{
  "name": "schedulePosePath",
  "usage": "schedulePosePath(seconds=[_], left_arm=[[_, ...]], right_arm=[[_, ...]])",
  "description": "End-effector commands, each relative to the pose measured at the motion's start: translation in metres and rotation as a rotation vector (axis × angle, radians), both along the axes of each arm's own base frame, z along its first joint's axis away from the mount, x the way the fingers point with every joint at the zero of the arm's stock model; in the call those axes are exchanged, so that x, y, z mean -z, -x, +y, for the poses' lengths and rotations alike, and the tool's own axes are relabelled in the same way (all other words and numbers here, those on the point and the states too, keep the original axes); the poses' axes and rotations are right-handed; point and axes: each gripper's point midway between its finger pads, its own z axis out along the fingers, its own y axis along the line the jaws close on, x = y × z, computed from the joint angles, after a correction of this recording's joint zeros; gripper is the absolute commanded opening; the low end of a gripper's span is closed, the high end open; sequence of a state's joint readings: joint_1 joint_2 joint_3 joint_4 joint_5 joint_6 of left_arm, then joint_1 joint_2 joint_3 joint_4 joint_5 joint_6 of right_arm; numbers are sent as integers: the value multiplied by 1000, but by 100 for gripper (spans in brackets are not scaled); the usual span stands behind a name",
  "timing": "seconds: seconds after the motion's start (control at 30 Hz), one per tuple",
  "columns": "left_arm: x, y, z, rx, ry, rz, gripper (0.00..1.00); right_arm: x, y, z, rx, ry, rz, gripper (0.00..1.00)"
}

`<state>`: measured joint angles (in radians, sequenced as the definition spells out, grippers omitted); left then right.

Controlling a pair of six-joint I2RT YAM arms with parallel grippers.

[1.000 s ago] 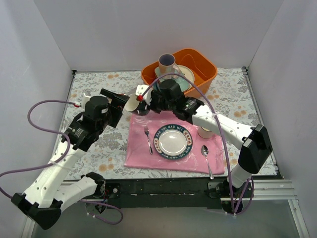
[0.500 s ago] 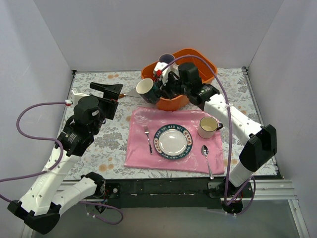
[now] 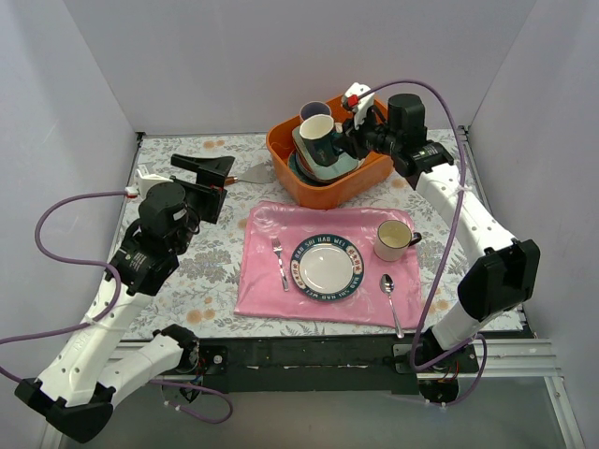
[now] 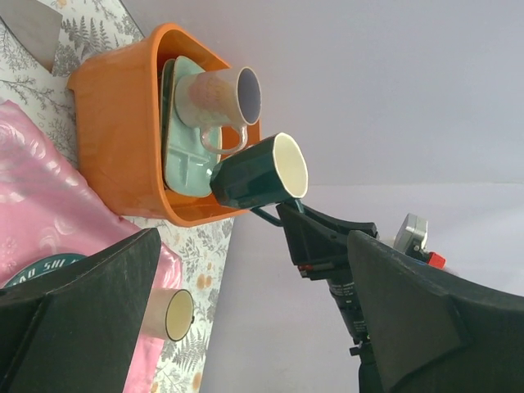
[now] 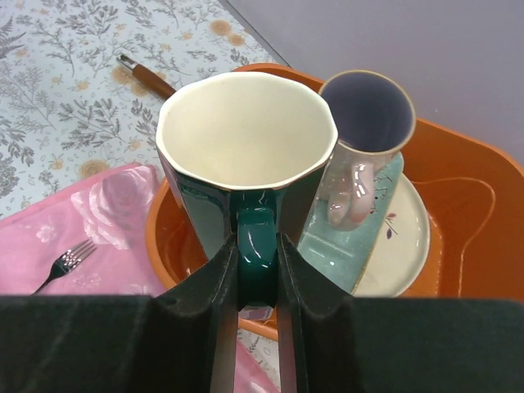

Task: Place the mixed dishes into the plastic bin
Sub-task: Place the cup in the plastic bin.

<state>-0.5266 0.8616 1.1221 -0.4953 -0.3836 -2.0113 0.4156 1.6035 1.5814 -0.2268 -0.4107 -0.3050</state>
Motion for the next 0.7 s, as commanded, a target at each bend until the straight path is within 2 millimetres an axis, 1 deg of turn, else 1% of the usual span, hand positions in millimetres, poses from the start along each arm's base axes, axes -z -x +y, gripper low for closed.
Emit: schedulePosePath(seconds=[0.0,0.03,0.07,0.1,0.13,0.33,0.53,0.67], left_arm=[[-2,2,-4,7,102,7,98],[-1,2,-6,12,99,8,98],[1,2,-6,18,93,12,98],[4,2,-6,17,89,19,98],[5,2,-7,21,90,21,98],[11,7,-2,11,90,27,98],[19,10,0,7,101,45,98],[20,10,-1,9,102,48,98]], right_arm=[[-67,-13,-2,-21,-116,-218,1],[-59,-18,-2,-19,-109,-205,1],[-56,-21,-3,-19,-109,-199,1],[-57,-25,-3,-25,-117,-213,1],[-51,-28,-2,-28,-114,-205,1],[-31,-36,7,-65,-101,-210,1],[-15,-44,8,-75,-79,-224,1],[-2,-49,7,-77,-67,-212,1]])
